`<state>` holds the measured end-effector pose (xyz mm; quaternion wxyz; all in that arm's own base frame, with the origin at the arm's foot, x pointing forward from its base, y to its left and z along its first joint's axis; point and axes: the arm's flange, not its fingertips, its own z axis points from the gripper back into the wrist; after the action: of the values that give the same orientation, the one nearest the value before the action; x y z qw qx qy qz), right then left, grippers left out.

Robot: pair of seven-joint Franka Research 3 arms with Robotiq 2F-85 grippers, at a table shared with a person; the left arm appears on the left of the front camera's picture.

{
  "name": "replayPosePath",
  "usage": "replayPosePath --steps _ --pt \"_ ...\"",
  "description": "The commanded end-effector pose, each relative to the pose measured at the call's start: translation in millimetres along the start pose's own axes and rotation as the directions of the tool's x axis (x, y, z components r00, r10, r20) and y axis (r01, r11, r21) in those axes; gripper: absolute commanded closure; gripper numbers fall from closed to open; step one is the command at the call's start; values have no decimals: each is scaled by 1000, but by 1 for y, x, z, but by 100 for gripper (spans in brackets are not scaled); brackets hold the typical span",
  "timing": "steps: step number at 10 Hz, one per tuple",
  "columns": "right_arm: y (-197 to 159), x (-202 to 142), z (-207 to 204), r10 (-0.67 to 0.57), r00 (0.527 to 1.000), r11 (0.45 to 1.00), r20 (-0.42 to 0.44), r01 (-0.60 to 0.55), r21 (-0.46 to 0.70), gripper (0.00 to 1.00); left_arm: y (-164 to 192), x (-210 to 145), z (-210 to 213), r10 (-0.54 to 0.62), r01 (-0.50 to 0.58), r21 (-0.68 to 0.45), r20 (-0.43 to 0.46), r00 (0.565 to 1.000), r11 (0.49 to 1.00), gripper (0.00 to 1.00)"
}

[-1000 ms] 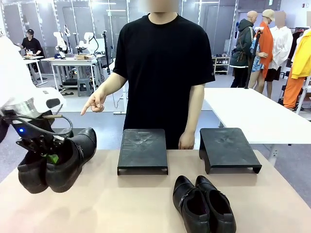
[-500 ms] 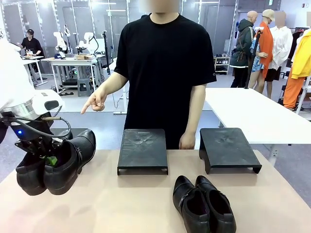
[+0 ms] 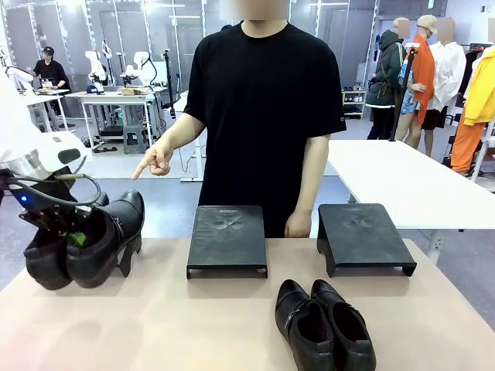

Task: Place the shoes on the stand as instructed by the person.
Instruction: Pick up one pair of Shoes and place it on the Shoes Stand indicated by the person.

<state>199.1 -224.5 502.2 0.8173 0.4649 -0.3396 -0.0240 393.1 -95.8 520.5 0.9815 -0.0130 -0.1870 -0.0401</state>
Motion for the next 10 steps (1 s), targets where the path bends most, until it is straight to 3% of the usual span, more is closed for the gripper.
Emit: replayPosePath --steps 1,5,6,8,10 --pt "0 1 0 22 1000 1000 5 -22 9 0 24 46 -12 -96 94 41 44 994 995 93" --pt "0 1 0 22 1000 1000 5 -22 9 0 72 101 -48 -85 84 16 62 994 996 93" --pt "0 1 0 22 1000 1000 5 -22 9 0 77 119 -64 -114 116 -21 83 990 993 93" --pt "0 1 0 22 1000 1000 5 -22 9 0 84 139 -75 -95 94 13 110 989 995 93" --pt "0 1 0 22 1000 1000 5 -22 9 0 87 159 -97 -68 71 -23 111 991 997 93"
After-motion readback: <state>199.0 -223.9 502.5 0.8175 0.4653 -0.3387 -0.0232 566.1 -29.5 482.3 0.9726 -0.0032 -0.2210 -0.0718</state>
